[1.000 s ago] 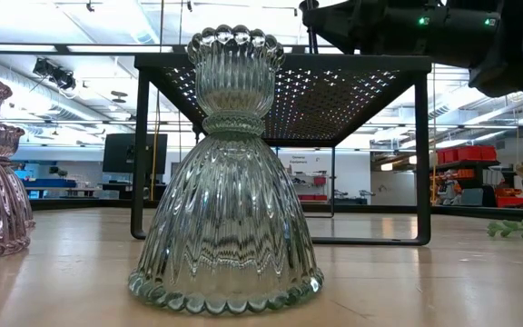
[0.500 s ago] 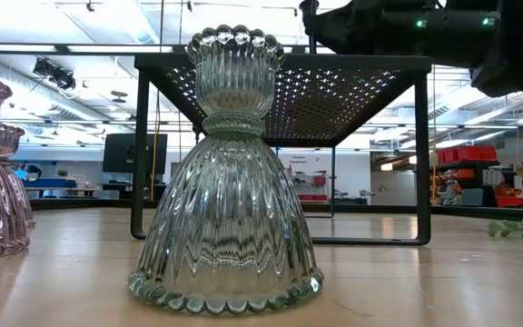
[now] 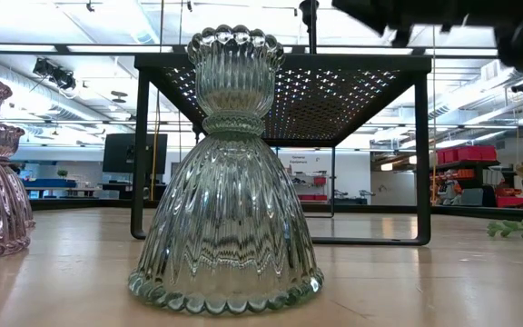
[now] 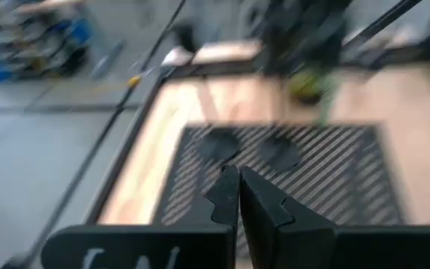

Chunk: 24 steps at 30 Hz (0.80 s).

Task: Pick & Place candle stick holders
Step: Put the black candle holder on the shelf aligned with the other black candle holders

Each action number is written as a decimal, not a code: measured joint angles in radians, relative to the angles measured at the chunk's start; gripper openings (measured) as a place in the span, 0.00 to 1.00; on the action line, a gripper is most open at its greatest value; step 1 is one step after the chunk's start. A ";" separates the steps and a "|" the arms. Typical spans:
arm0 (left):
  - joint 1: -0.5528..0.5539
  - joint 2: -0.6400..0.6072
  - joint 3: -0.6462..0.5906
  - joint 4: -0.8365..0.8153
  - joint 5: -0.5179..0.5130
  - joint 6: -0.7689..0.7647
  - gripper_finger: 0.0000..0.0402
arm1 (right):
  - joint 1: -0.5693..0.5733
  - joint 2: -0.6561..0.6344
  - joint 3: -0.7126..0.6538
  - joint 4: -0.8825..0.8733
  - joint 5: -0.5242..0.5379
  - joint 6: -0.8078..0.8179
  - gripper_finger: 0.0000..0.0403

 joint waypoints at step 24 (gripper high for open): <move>0.545 -0.105 -0.897 0.794 -0.068 -0.180 0.14 | 0.146 -0.155 0.000 -0.157 0.143 -0.080 0.35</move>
